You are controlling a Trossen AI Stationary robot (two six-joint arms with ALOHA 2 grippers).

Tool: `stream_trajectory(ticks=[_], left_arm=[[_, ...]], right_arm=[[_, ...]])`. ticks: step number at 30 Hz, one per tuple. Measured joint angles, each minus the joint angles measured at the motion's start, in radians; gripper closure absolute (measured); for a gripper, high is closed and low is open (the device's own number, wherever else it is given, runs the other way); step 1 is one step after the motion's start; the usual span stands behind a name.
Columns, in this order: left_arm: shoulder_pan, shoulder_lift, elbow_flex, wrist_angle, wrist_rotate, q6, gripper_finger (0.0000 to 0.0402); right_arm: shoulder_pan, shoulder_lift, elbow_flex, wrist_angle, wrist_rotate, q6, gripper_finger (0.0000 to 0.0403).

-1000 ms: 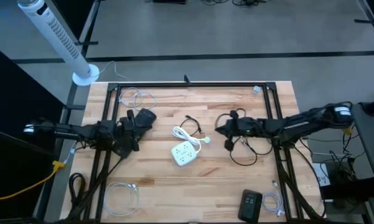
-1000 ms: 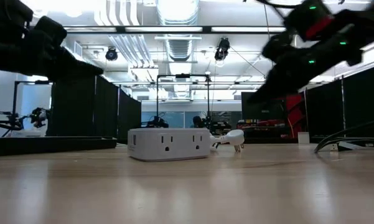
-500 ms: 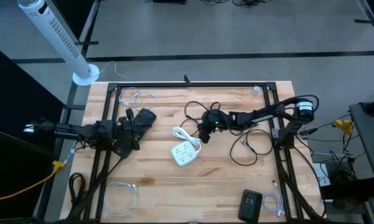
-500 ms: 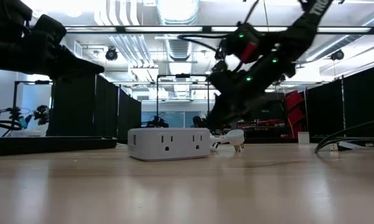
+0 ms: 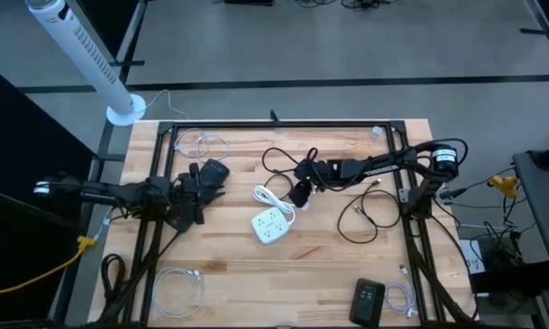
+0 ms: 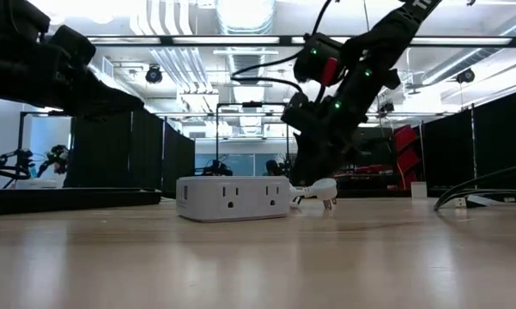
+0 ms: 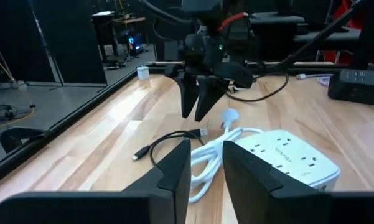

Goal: Insert USB
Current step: Insert the left black charger cable into the white outlet extension

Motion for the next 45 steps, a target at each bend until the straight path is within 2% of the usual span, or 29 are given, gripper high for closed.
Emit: stream_trajectory(ticks=[7,12,16,23,28,35,41,45], left_arm=[[0.000,0.093,0.000,0.089,0.004,-0.044,0.0283],[-0.001,0.161,0.001,0.115,0.074,-0.091,0.0256],[-0.001,0.213,0.002,0.122,0.097,-0.192,0.0239],[-0.001,0.291,0.002,0.123,0.107,-0.250,0.0219],[-0.001,0.328,0.002,0.135,0.107,-0.267,0.0214],[-0.001,0.364,0.002,0.179,0.107,-0.267,0.0225],[-0.001,0.378,0.002,0.182,0.106,-0.267,0.0237],[-0.001,0.384,0.002,0.183,0.106,-0.267,0.0243]], right_arm=[[0.000,0.028,-0.007,0.032,0.000,0.046,0.0246],[0.003,0.089,-0.008,0.081,0.003,0.061,0.0254],[0.003,0.135,-0.005,0.145,0.010,0.059,0.0256],[0.001,0.096,-0.008,0.140,-0.002,0.051,0.0250],[0.002,0.051,0.002,0.158,-0.006,0.036,0.0251],[0.000,0.064,0.015,0.200,0.001,-0.007,0.0261],[0.001,0.111,0.012,0.190,0.009,0.113,0.0269],[0.000,0.126,0.012,0.178,0.010,0.125,0.0266]])
